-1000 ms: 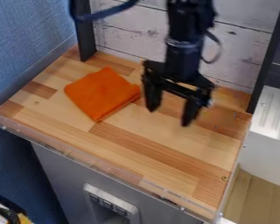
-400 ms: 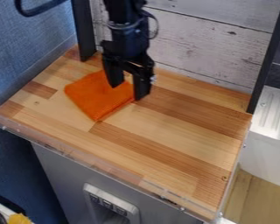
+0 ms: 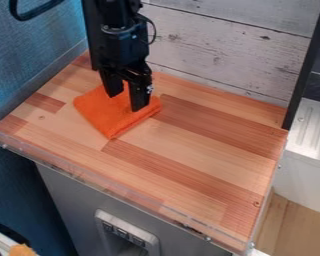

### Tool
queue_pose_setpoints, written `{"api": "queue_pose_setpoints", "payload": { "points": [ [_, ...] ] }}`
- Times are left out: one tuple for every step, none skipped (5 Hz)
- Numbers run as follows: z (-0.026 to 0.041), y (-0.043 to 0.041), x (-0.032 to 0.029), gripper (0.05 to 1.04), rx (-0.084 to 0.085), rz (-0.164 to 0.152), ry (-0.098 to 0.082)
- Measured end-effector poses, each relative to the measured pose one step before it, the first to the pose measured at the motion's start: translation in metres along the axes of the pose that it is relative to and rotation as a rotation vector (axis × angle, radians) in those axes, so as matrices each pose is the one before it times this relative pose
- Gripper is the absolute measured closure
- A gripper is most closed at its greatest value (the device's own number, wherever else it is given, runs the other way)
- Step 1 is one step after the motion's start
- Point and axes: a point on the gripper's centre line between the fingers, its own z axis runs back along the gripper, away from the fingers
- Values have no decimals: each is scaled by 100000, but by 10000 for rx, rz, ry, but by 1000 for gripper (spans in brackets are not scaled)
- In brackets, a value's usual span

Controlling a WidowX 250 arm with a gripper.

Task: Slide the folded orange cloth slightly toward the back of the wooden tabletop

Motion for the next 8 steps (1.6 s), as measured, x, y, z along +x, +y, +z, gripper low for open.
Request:
{"api": "queue_pose_setpoints", "payload": {
  "points": [
    [-462,916,-166,84,12,-165,350],
    [298,894,-193,85,7,-38,152],
    [299,568,358,85,30,-49,77],
    [218,463,350,140,109,-21,38],
    [2,169,208,424,106,177,-132],
    [-222,-48,421,724,75,121,-118],
    [-423,-510,560,934,28,-57,-79],
    [-1166,-406,-147,1018,-88,23,-18]
  ]
}}
